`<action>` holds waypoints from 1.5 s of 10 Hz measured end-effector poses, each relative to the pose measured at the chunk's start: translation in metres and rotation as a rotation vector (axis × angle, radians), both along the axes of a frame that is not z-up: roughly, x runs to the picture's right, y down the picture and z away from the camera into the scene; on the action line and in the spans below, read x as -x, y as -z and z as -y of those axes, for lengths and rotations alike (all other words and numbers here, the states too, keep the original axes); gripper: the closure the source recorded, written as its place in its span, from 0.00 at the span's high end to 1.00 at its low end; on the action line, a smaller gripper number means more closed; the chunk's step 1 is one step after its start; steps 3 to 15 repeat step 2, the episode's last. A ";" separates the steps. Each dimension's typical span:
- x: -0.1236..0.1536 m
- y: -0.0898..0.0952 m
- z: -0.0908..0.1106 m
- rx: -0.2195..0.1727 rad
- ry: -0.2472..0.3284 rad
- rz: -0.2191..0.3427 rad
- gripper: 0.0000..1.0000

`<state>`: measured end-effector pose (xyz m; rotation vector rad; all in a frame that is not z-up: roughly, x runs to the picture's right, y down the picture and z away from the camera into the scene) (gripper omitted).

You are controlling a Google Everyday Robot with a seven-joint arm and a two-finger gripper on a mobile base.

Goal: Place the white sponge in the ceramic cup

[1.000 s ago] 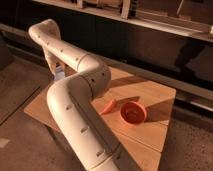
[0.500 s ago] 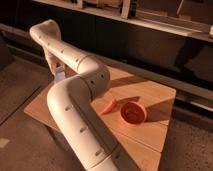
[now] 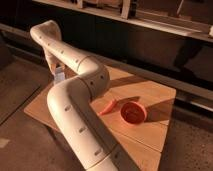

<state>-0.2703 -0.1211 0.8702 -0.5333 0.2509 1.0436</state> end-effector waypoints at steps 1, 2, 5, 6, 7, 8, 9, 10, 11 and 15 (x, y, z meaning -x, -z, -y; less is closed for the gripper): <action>0.000 0.000 0.000 0.000 0.000 0.000 0.00; 0.000 -0.001 -0.001 0.001 0.001 -0.001 0.00; 0.000 -0.001 -0.001 0.001 0.001 -0.001 0.00; 0.000 -0.001 -0.001 0.001 0.001 -0.001 0.00; 0.000 -0.001 -0.001 0.001 0.001 -0.001 0.00; 0.000 -0.001 -0.001 0.001 0.001 -0.001 0.00; 0.000 -0.001 -0.001 0.001 0.001 -0.001 0.00; 0.000 -0.001 -0.001 0.001 0.001 -0.001 0.00; 0.000 -0.001 -0.001 0.001 0.001 -0.001 0.00; 0.000 -0.001 -0.001 0.001 0.001 -0.001 0.00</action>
